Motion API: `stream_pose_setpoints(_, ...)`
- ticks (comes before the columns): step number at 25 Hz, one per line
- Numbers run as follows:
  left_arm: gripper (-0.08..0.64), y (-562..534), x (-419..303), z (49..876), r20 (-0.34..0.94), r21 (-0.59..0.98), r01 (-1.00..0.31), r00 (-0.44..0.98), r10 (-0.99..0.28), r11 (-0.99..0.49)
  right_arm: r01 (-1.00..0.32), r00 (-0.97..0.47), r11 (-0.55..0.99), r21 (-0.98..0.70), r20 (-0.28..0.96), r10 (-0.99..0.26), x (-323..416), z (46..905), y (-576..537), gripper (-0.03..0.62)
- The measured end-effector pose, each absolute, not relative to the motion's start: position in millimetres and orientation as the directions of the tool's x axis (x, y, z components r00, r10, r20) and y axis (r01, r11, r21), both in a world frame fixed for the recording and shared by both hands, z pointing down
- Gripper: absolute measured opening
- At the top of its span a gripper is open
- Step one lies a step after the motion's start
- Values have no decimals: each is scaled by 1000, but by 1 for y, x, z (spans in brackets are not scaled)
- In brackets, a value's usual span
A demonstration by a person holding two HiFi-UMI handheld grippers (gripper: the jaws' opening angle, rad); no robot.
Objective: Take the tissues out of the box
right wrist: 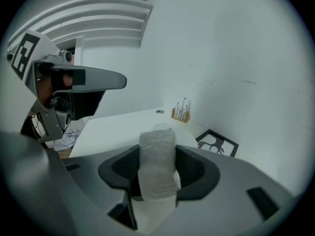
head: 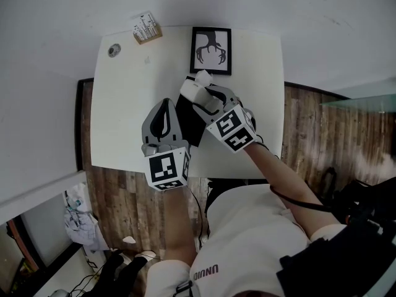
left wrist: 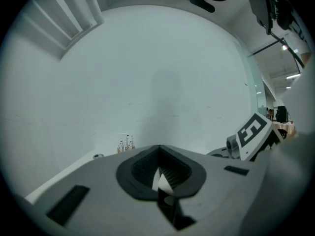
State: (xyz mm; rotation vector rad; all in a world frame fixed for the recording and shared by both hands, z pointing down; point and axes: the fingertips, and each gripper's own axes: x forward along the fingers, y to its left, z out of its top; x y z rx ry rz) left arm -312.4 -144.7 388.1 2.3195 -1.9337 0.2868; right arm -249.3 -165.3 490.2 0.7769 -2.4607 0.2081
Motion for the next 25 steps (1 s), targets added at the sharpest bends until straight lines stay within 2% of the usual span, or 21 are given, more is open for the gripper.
stream_pose_setpoints(15, 12, -142, -311, 381, 194, -40, -982, 173, -966, -184, -583, -709, 812, -6, 491, -506, -244, 463, -163, 227)
stream_pose_setpoints(25, 12, -138, -307, 376, 181, -48, -981, 179, -967, -190, -608, -728, 794, -22, 414, -547, -237, 432, -164, 227)
